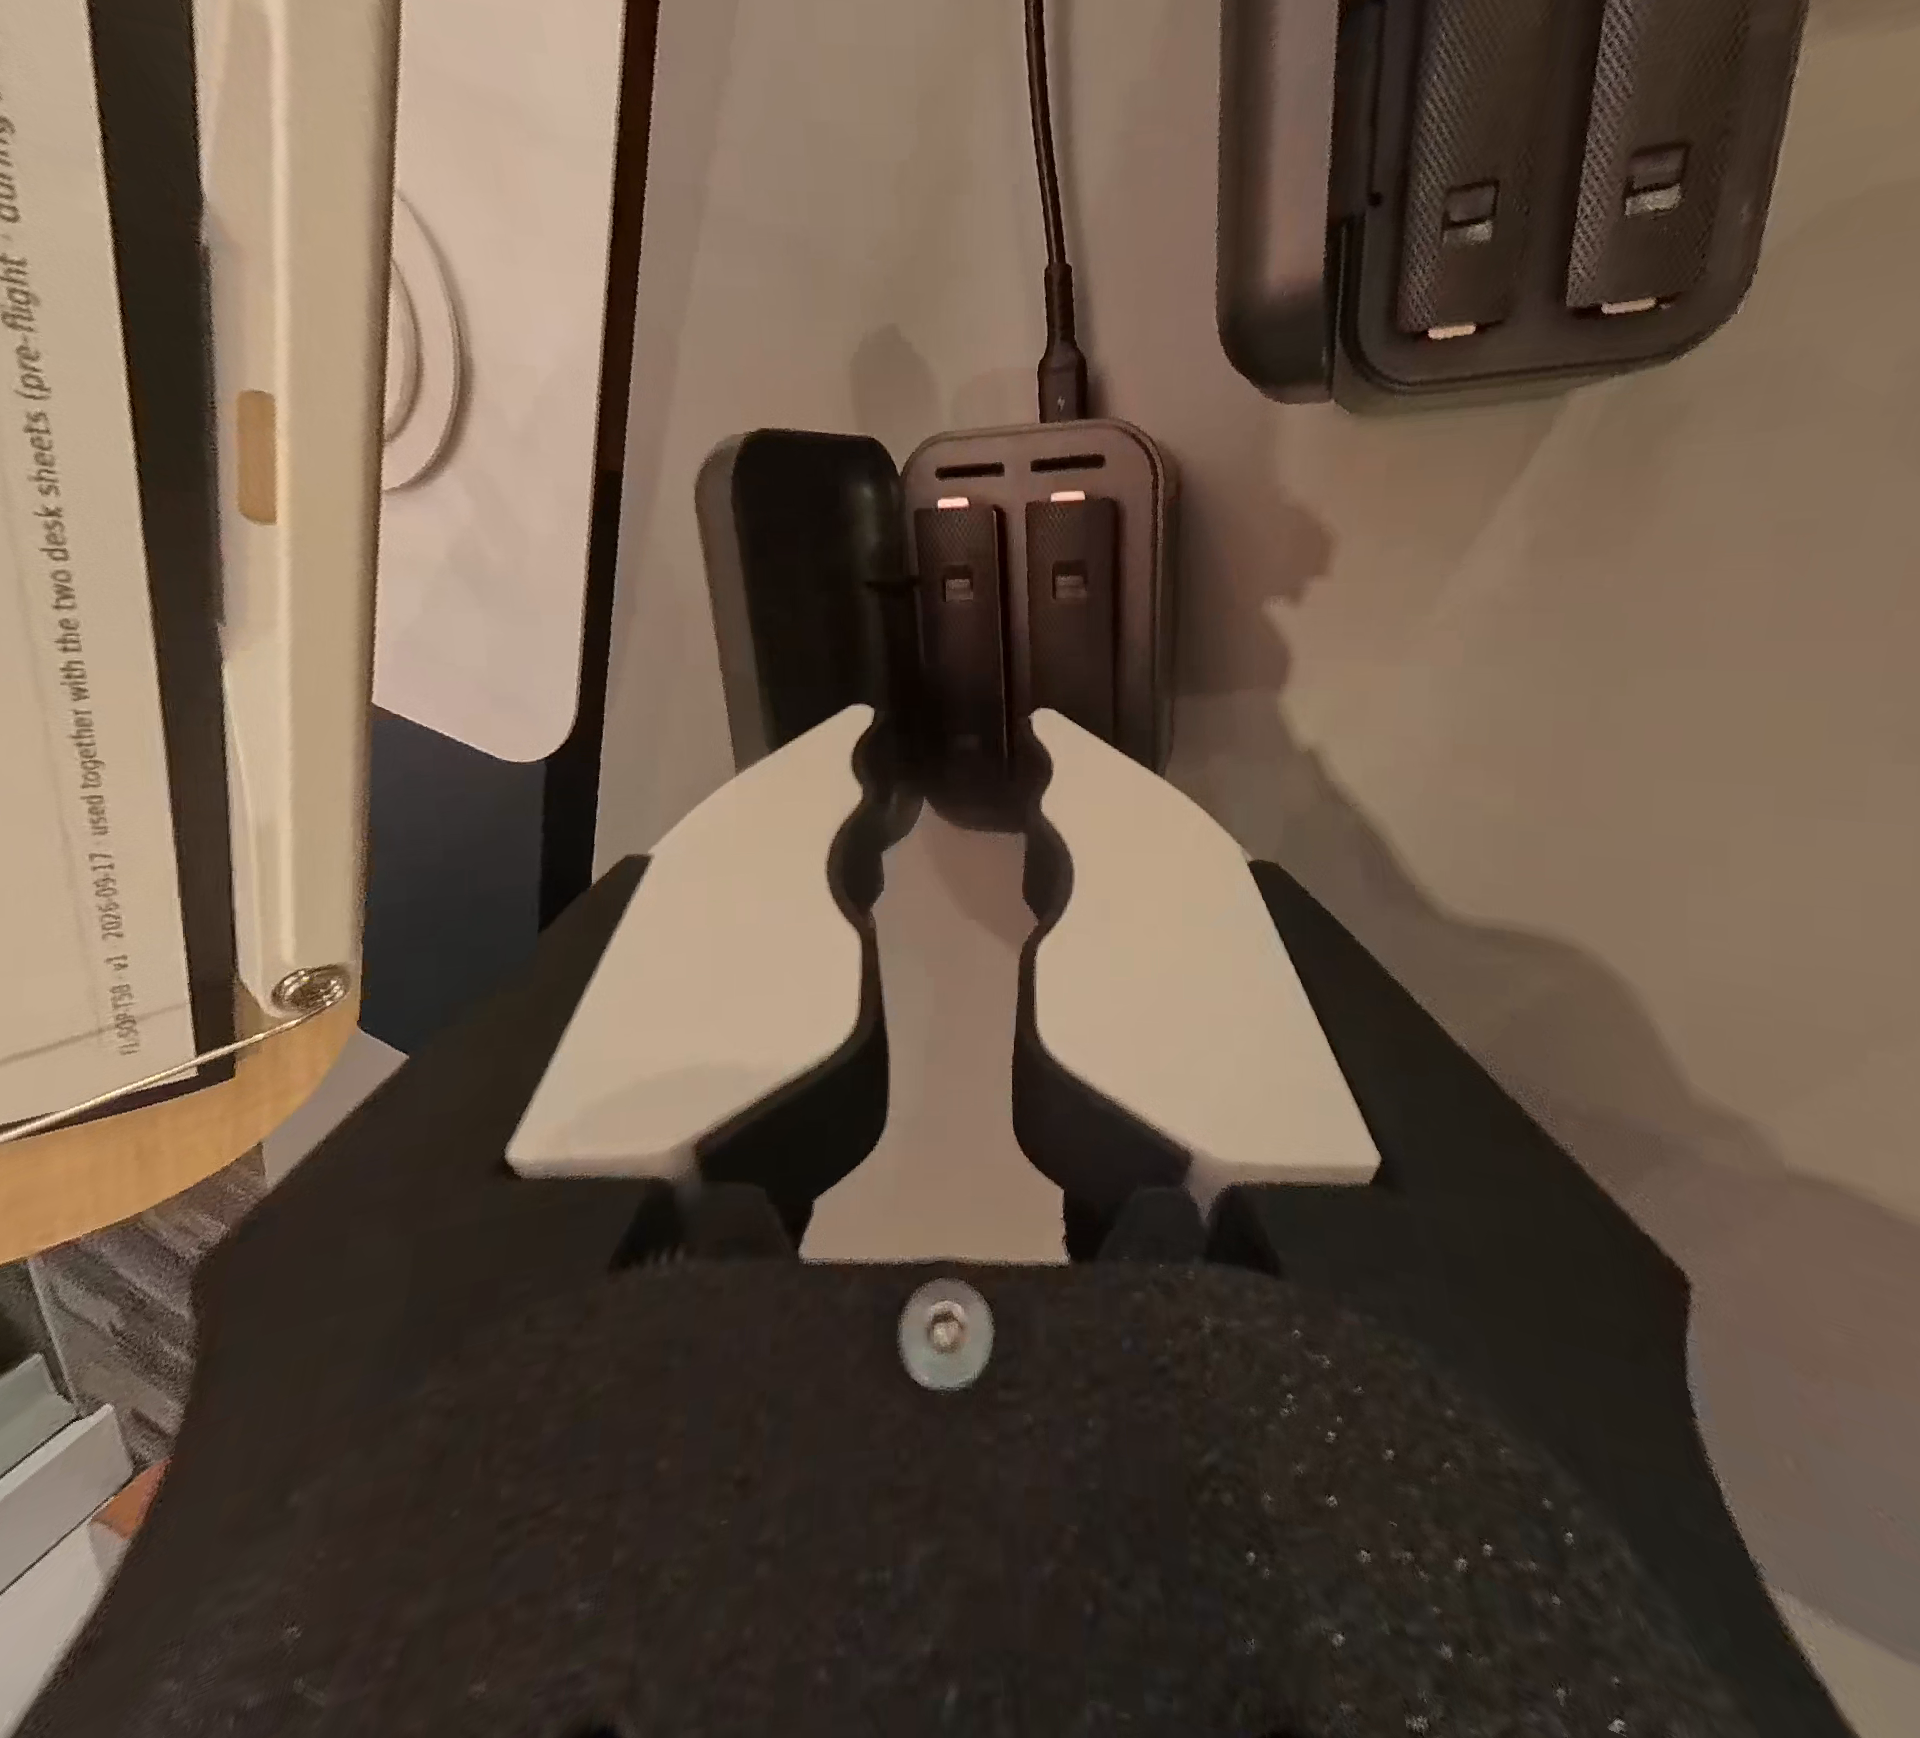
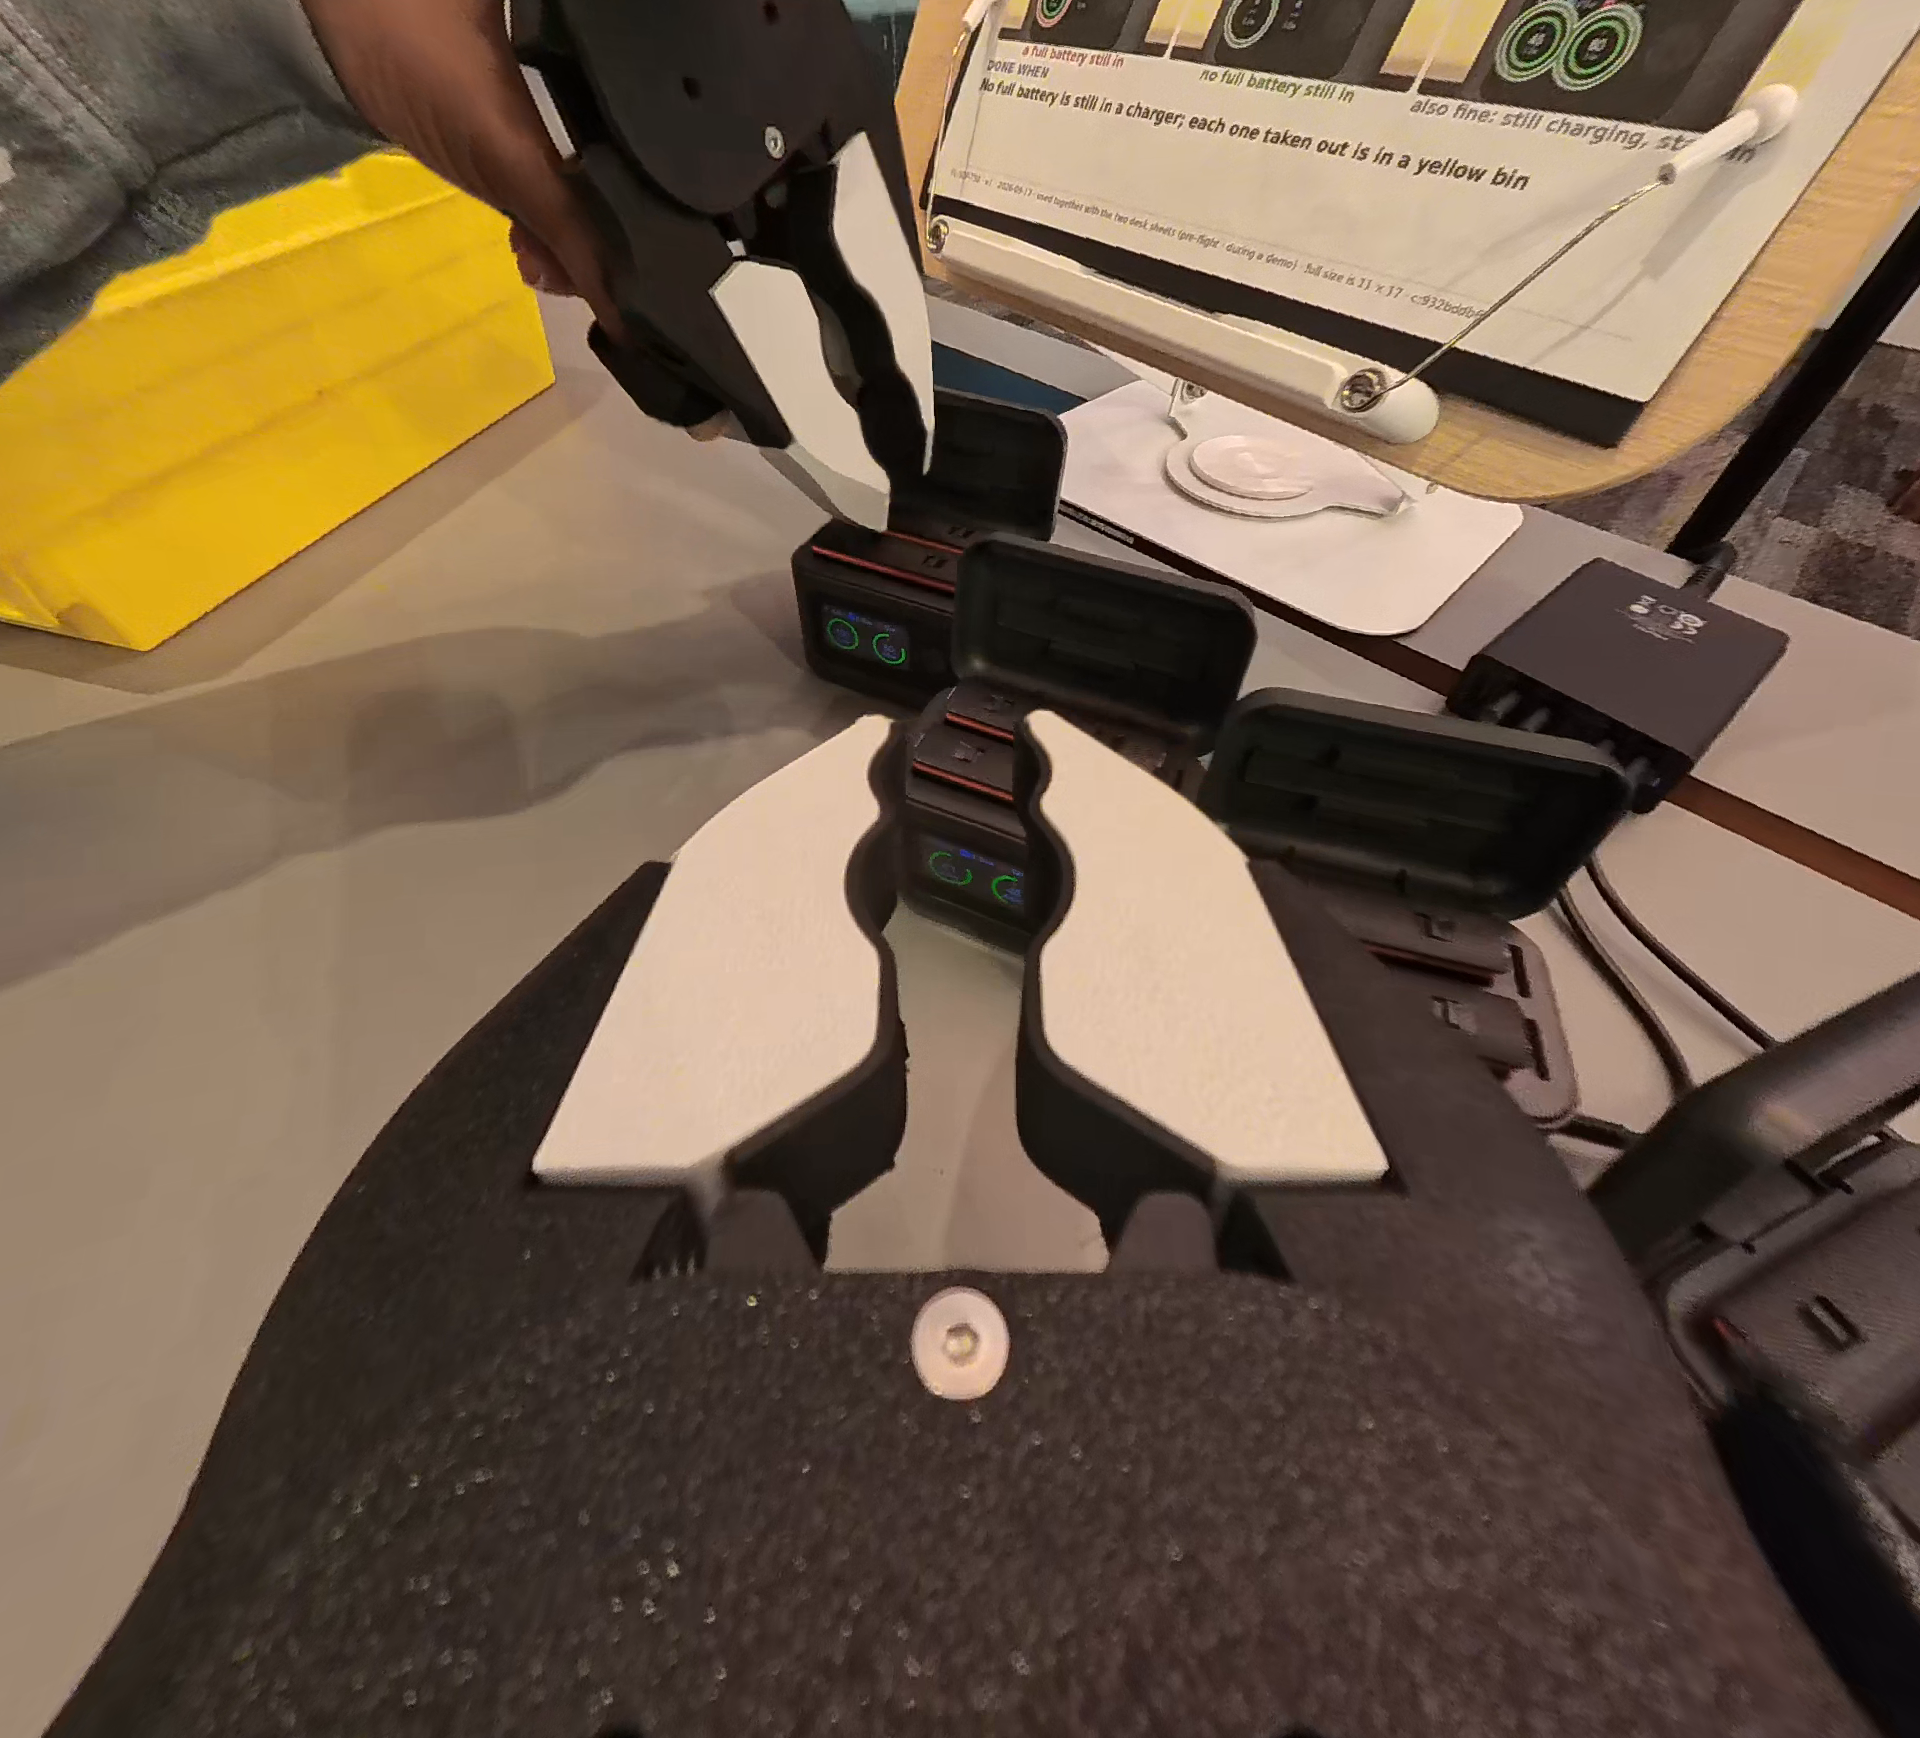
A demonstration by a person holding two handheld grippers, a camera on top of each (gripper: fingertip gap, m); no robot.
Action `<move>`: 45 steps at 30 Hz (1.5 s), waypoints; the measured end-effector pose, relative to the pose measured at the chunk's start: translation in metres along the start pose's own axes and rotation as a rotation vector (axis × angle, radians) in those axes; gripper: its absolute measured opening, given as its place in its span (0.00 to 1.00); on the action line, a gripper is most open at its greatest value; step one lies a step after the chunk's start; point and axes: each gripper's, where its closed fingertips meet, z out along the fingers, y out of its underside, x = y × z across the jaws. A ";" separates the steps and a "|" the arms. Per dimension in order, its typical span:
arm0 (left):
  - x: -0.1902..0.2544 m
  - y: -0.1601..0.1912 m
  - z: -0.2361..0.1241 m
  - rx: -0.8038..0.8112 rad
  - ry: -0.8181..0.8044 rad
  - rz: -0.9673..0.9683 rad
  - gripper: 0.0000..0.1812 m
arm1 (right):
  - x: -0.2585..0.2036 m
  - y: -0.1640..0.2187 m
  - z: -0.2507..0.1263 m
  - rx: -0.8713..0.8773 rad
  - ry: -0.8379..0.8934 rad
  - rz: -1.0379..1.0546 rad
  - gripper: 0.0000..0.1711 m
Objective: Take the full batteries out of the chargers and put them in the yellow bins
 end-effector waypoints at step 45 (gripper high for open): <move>0.095 -0.004 0.021 0.505 0.016 -0.575 0.32 | -0.031 0.007 0.025 -0.063 0.035 0.001 0.16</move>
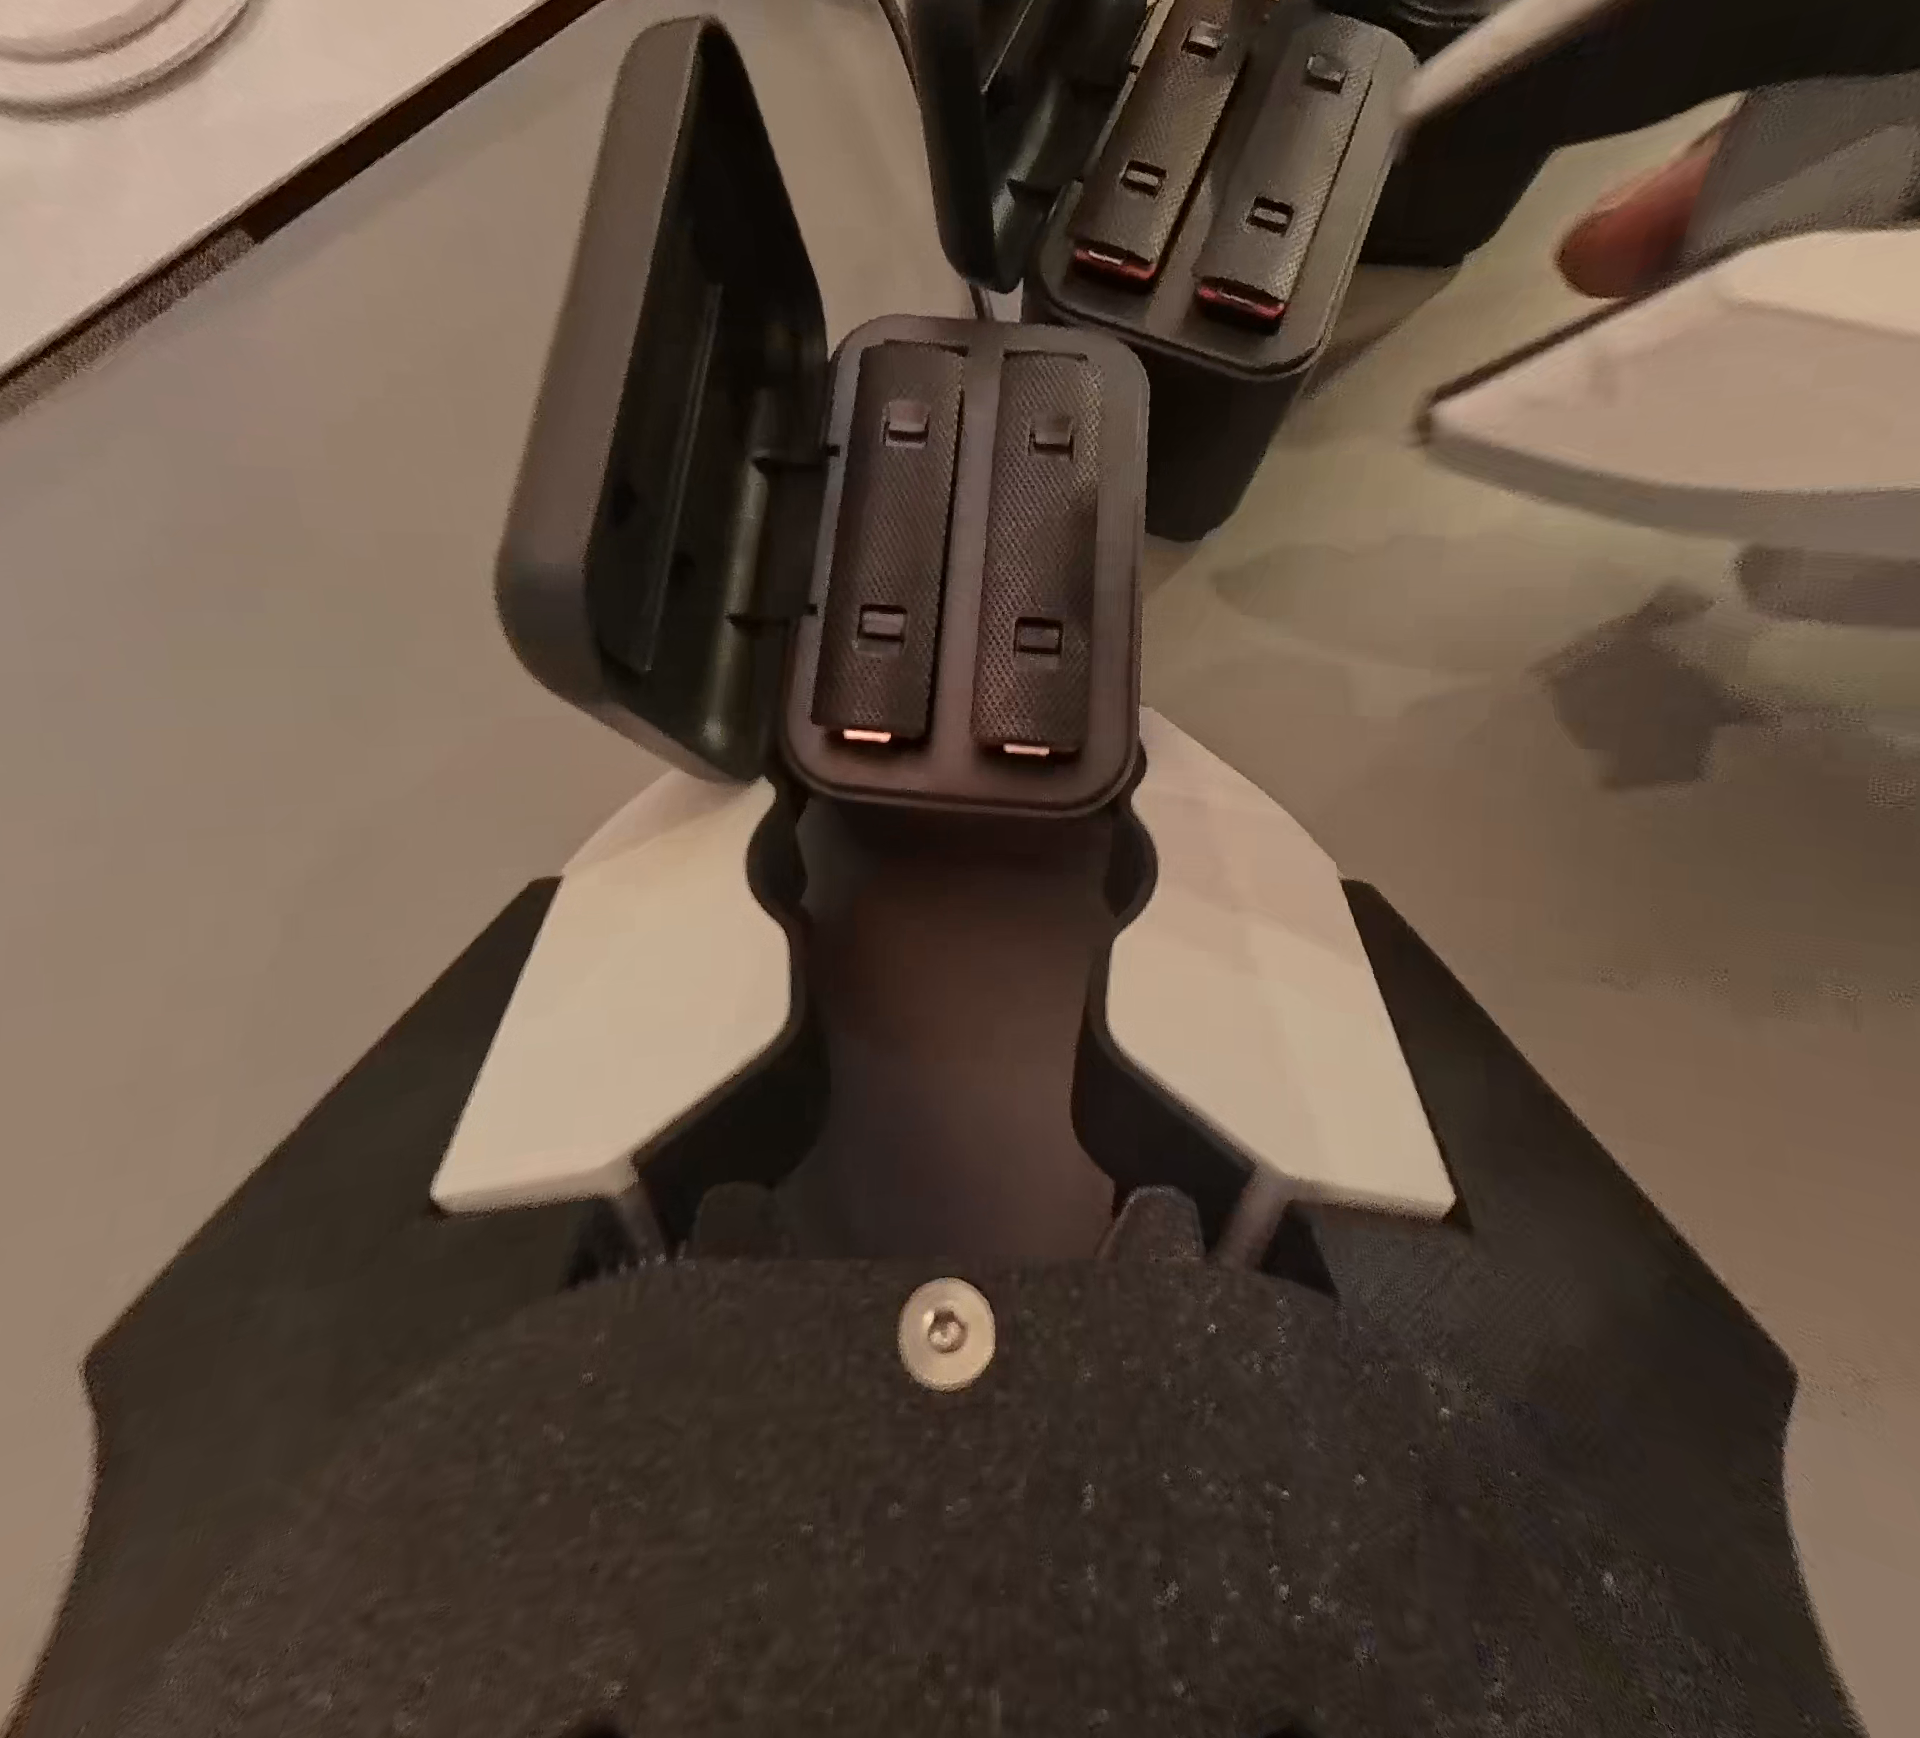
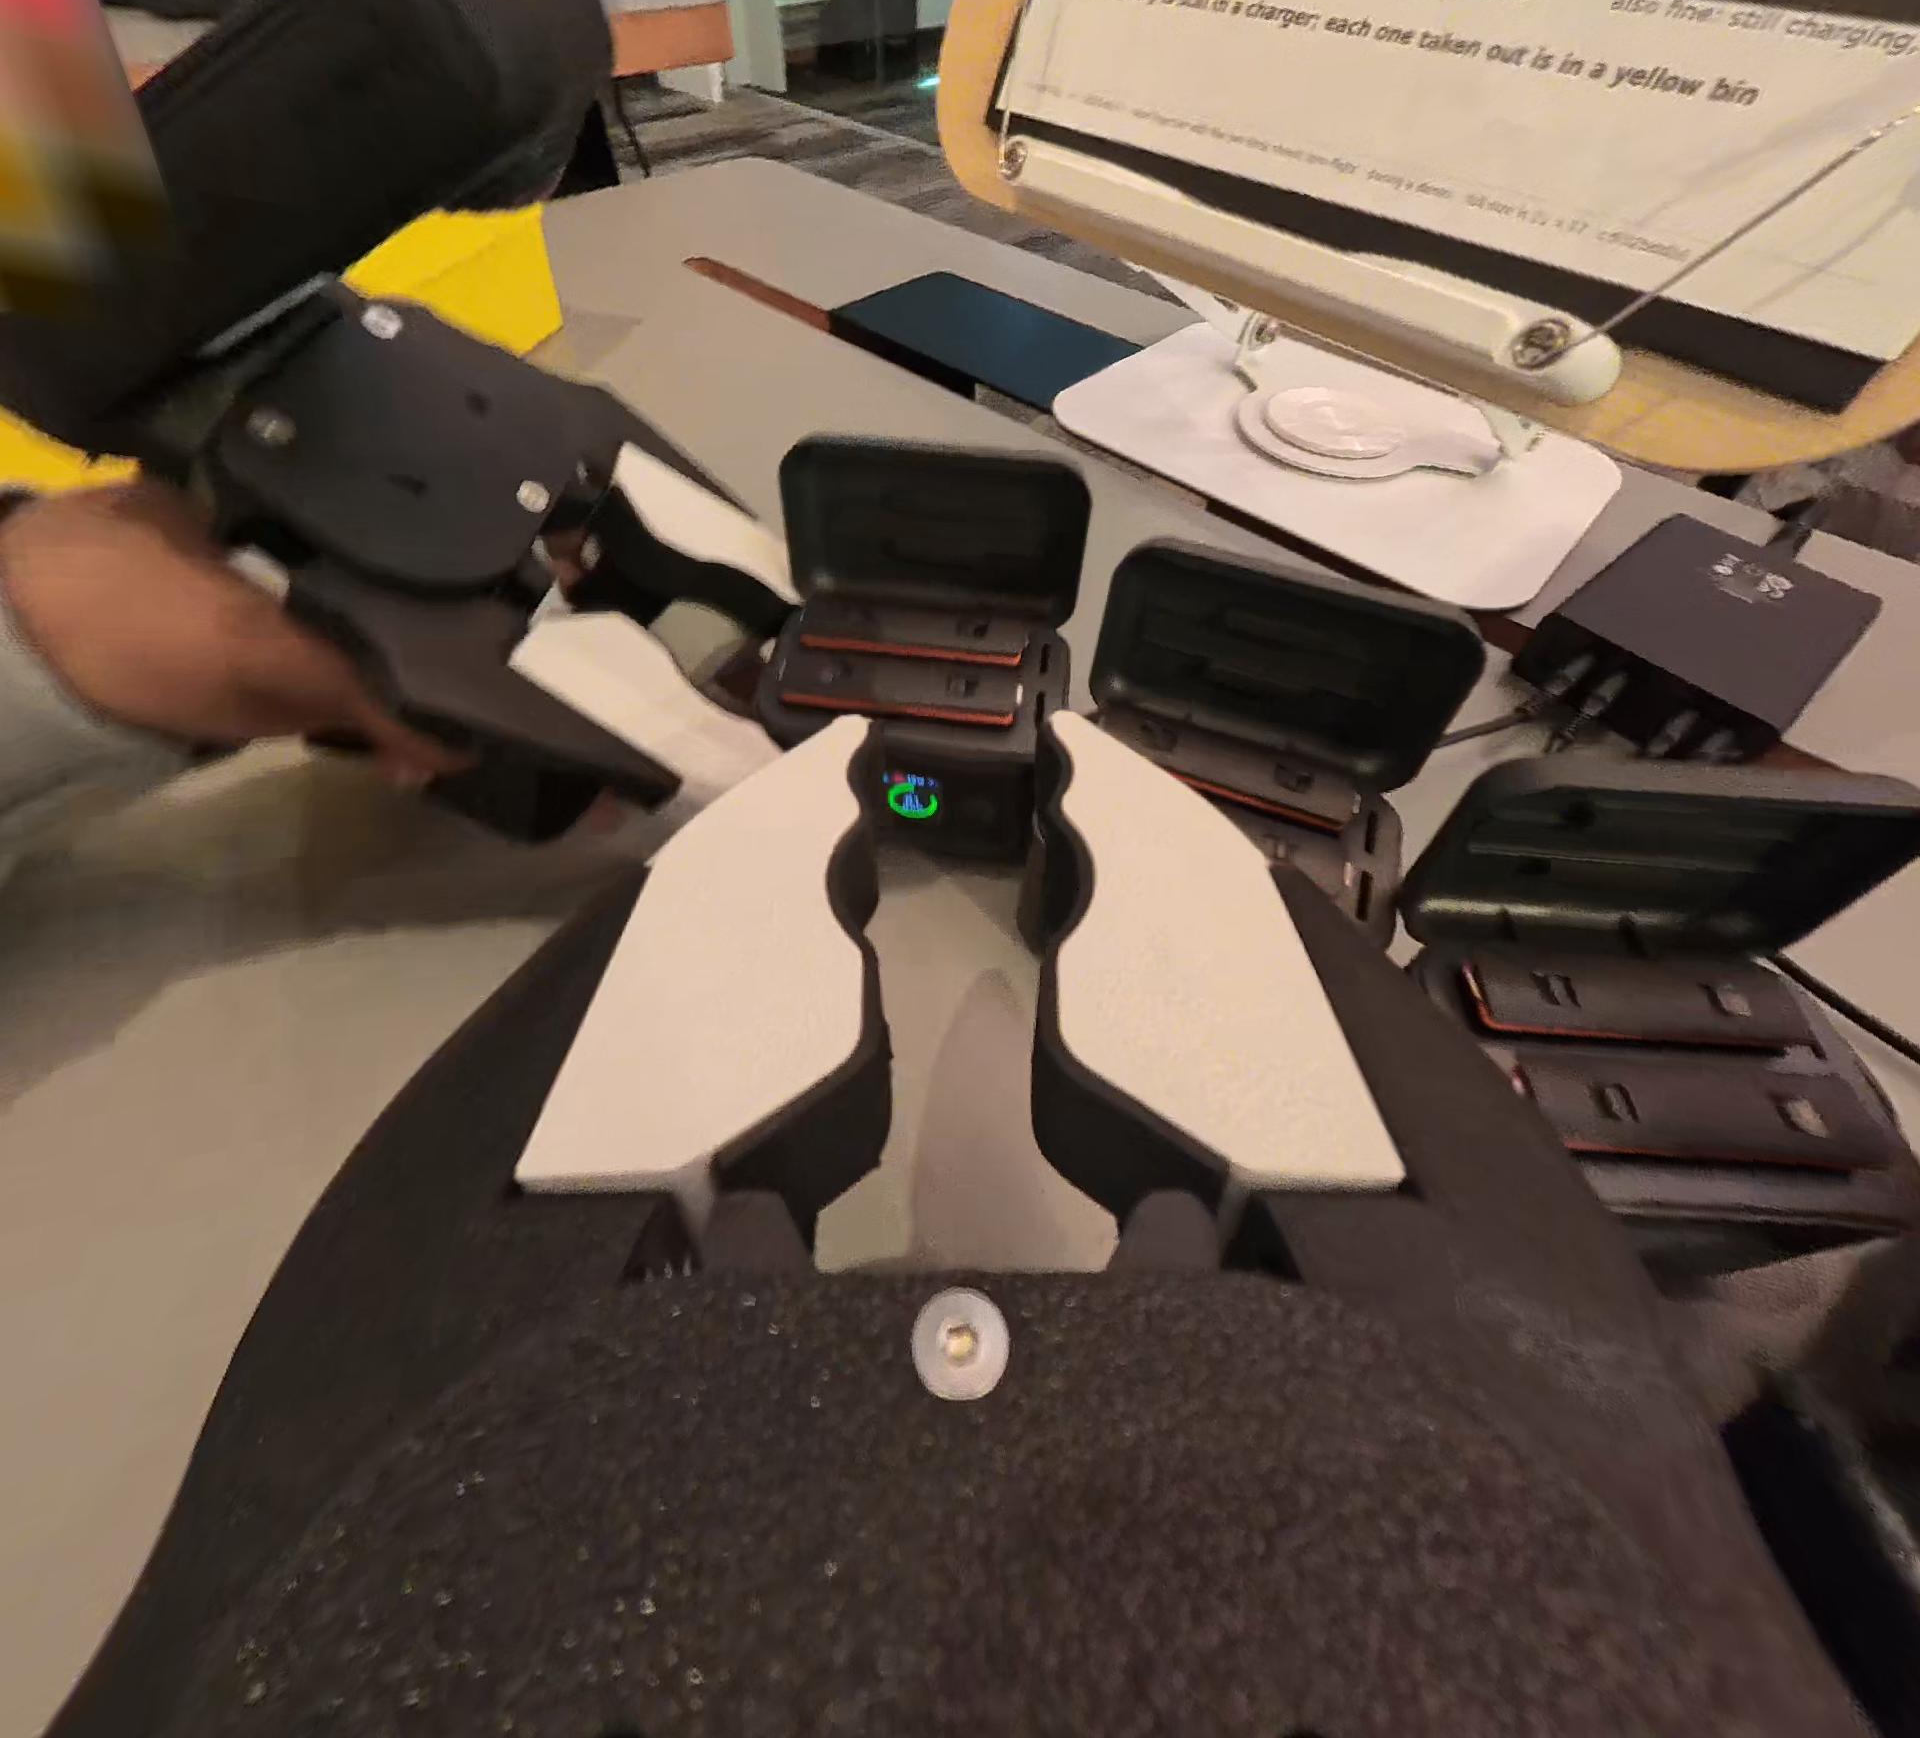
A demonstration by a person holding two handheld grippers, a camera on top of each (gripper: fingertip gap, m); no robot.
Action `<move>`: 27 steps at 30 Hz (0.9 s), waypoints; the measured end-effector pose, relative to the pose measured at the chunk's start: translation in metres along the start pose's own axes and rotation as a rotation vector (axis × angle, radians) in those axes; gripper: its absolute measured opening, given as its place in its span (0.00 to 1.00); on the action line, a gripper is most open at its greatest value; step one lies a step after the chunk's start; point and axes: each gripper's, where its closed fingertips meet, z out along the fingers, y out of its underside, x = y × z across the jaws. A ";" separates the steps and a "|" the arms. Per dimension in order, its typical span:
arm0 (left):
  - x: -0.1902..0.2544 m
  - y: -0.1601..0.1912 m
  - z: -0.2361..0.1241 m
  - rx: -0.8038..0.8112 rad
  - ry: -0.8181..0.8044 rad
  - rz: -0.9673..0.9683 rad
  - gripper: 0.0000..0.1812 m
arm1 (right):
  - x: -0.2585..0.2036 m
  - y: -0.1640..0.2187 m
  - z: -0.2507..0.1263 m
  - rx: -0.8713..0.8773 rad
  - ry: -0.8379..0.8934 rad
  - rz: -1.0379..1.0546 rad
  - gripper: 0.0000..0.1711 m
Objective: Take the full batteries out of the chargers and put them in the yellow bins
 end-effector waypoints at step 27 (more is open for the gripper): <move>0.010 0.003 -0.001 0.035 -0.052 -0.017 0.31 | -0.015 0.017 0.061 -0.496 -0.042 -0.012 0.34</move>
